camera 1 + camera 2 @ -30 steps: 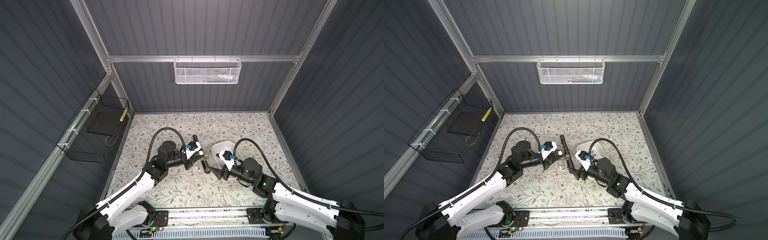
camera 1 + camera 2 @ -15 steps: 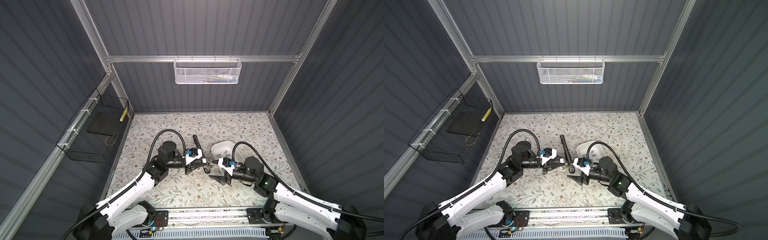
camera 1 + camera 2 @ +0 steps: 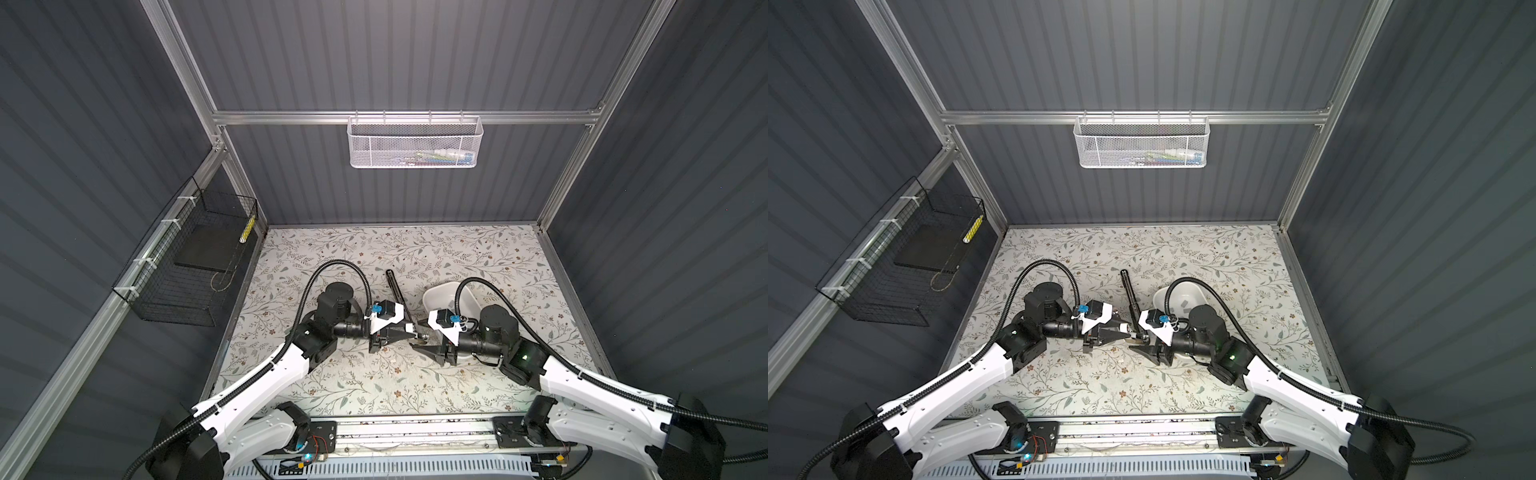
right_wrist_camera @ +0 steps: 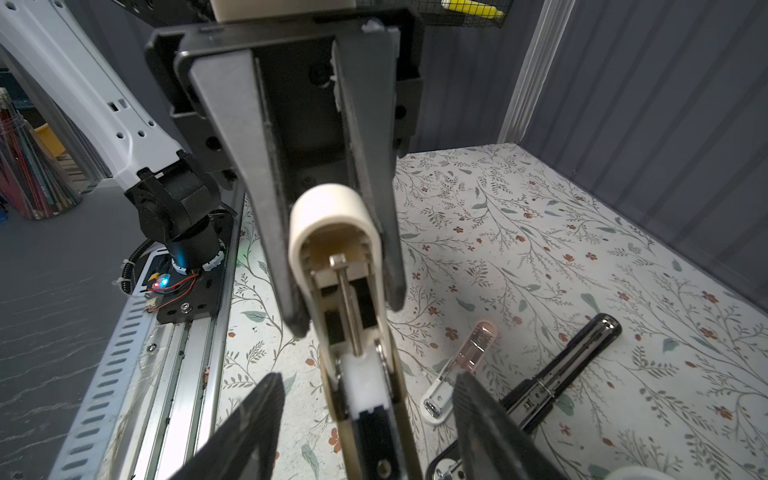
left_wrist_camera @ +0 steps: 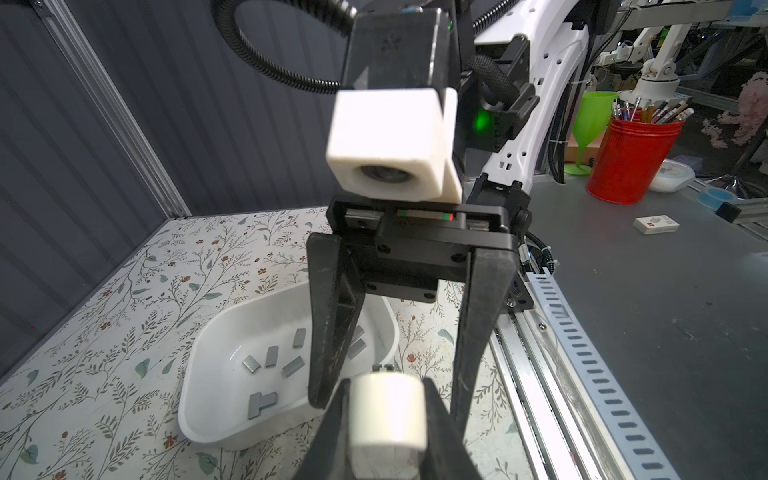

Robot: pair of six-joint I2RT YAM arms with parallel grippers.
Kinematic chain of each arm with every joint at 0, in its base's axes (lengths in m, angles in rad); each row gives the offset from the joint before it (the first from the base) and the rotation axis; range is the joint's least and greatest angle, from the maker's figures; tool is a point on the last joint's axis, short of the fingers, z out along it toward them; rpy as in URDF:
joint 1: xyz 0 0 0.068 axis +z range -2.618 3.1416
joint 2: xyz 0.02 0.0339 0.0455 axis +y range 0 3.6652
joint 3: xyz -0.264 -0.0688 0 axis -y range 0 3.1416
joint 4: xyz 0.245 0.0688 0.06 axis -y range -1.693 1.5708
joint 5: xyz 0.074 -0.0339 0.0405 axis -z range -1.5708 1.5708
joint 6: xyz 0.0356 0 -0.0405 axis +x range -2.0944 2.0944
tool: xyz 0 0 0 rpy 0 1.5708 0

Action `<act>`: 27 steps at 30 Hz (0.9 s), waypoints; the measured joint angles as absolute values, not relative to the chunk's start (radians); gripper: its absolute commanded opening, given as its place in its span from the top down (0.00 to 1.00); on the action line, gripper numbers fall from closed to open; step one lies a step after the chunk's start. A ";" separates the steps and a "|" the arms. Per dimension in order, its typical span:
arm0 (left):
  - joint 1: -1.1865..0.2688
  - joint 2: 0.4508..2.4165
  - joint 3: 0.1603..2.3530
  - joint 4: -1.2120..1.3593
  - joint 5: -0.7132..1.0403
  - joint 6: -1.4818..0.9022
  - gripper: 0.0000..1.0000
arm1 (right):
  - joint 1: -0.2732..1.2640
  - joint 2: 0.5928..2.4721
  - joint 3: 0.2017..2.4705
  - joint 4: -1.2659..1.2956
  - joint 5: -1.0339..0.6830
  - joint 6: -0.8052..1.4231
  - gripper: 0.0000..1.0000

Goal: Load the staples into the stapler

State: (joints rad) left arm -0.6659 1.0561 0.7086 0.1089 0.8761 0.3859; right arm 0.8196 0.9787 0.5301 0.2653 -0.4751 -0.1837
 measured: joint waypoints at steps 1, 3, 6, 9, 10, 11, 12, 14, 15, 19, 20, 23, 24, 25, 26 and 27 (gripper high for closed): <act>-0.666 1.056 0.709 0.109 0.878 0.385 1.00 | 0.820 0.982 0.532 0.266 -0.475 -0.184 0.39; -0.666 1.056 0.709 0.109 0.885 0.385 1.00 | 0.820 0.993 0.538 0.264 -0.475 -0.183 0.40; -0.666 1.056 0.709 0.109 0.892 0.385 1.00 | 0.820 1.008 0.543 0.264 -0.478 -0.182 0.41; -0.666 1.056 0.709 0.109 0.894 0.385 1.00 | 0.820 1.025 0.551 0.261 -0.487 -0.181 0.45; -0.666 1.056 0.709 0.109 0.895 0.385 1.00 | 0.820 1.031 0.556 0.262 -0.490 -0.181 0.46; -0.666 1.056 0.709 0.109 0.895 0.385 1.00 | 0.820 1.035 0.559 0.262 -0.492 -0.179 0.48; -0.666 1.056 0.709 0.110 0.895 0.386 1.00 | 0.820 1.039 0.562 0.261 -0.496 -0.178 0.50; -0.666 1.056 0.709 0.110 0.895 0.386 1.00 | 0.820 1.043 0.567 0.260 -0.503 -0.175 0.54; -0.665 1.056 0.709 0.110 0.895 0.386 1.00 | 0.820 1.045 0.569 0.261 -0.506 -0.175 0.55; -0.665 1.056 0.709 0.110 0.892 0.386 1.00 | 0.820 1.052 0.570 0.263 -0.518 -0.167 0.58; -0.665 1.056 0.709 0.110 0.891 0.386 1.00 | 0.820 1.055 0.571 0.264 -0.522 -0.164 0.60; -0.665 1.052 0.709 0.110 0.888 0.385 1.00 | 0.820 1.067 0.575 0.266 -0.534 -0.158 0.65; -0.664 1.051 0.709 0.110 0.886 0.385 1.00 | 0.820 1.071 0.577 0.268 -0.538 -0.158 0.66; -0.663 1.049 0.709 0.109 0.886 0.384 1.00 | 0.820 1.074 0.580 0.269 -0.540 -0.161 0.67; -0.661 1.048 0.709 0.108 0.887 0.382 1.00 | 0.820 1.077 0.582 0.269 -0.543 -0.162 0.69; -0.660 1.047 0.709 0.107 0.887 0.378 1.00 | 0.820 1.081 0.585 0.269 -0.547 -0.165 0.71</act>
